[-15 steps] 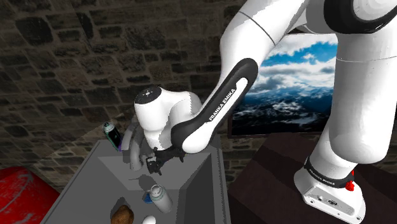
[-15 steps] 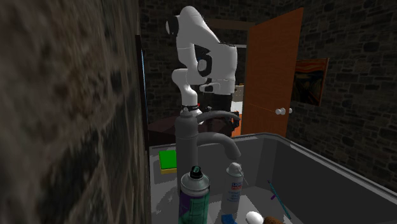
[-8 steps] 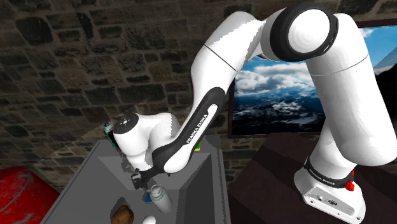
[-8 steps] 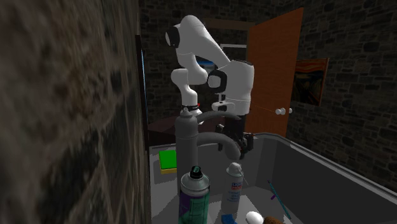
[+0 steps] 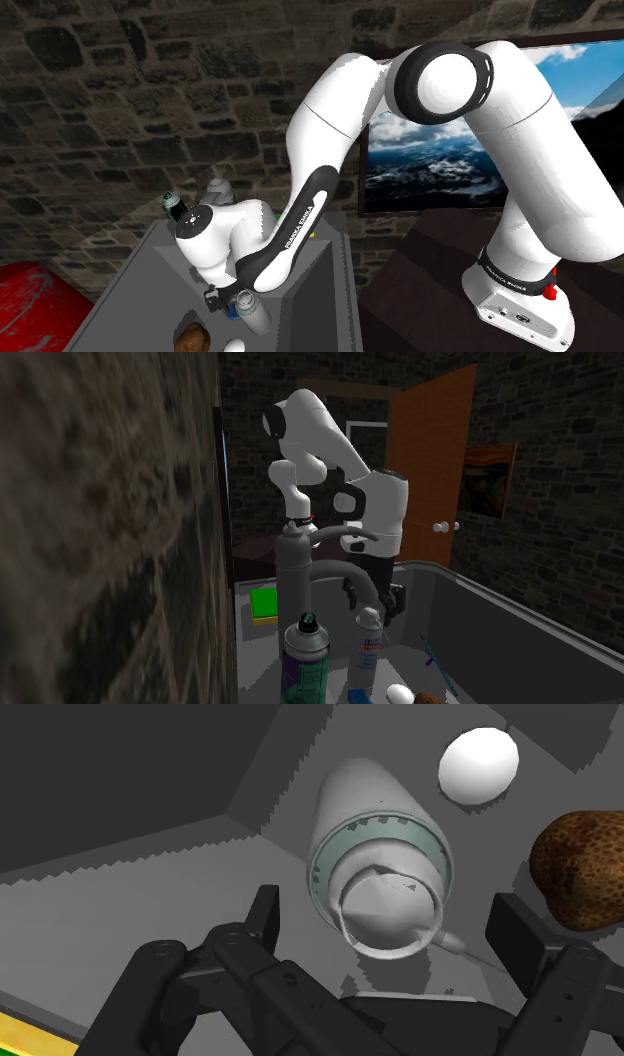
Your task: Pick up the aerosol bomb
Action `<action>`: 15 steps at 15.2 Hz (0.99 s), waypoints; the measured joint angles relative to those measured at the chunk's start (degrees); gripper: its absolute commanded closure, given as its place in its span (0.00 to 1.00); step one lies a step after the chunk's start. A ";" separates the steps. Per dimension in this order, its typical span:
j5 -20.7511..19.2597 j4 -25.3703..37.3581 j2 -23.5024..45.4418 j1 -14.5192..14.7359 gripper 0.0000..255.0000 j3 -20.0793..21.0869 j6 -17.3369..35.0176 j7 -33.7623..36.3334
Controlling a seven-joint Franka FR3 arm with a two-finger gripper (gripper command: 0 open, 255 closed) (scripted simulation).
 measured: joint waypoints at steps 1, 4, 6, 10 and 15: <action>-0.44 0.25 0.80 0.23 0.00 -0.42 0.55 0.23; -0.85 0.32 1.42 0.55 1.00 -0.76 1.09 0.64; -0.89 0.35 1.43 0.58 1.00 -0.77 1.14 0.66; -0.91 0.27 1.40 0.58 1.00 -0.76 1.23 0.70; -0.47 0.17 0.79 0.28 1.00 -0.42 0.60 0.33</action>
